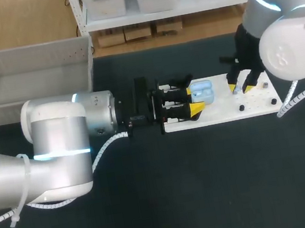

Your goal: Pick up each earbud case from the left stands, insert the matching earbuds, close the lid, and place the case in the box.

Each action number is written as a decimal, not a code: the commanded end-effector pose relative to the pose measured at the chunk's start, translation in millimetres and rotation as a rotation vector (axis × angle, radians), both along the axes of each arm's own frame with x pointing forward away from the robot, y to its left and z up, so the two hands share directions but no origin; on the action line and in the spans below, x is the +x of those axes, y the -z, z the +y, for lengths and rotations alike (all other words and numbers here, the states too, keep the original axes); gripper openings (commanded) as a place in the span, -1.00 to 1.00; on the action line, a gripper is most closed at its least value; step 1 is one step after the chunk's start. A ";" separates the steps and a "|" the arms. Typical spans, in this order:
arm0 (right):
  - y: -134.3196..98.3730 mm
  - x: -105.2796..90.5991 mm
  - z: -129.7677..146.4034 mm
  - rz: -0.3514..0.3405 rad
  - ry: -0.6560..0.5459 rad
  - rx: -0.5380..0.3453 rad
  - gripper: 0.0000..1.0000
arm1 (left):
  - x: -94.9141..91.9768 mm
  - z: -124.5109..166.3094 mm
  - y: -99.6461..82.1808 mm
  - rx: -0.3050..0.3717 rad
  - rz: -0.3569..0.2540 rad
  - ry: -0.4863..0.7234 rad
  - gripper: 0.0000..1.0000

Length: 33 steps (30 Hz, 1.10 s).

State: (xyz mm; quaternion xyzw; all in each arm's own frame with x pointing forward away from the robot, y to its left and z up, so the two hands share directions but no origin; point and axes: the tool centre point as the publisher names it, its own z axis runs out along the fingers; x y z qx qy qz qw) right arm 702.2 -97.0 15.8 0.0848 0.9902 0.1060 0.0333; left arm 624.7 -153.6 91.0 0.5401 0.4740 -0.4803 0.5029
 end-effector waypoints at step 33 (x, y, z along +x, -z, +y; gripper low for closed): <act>4.9 2.6 0.1 0.017 0.001 -0.005 -1.00 | -1.5 -0.2 0.9 -0.003 -0.003 -0.007 -1.00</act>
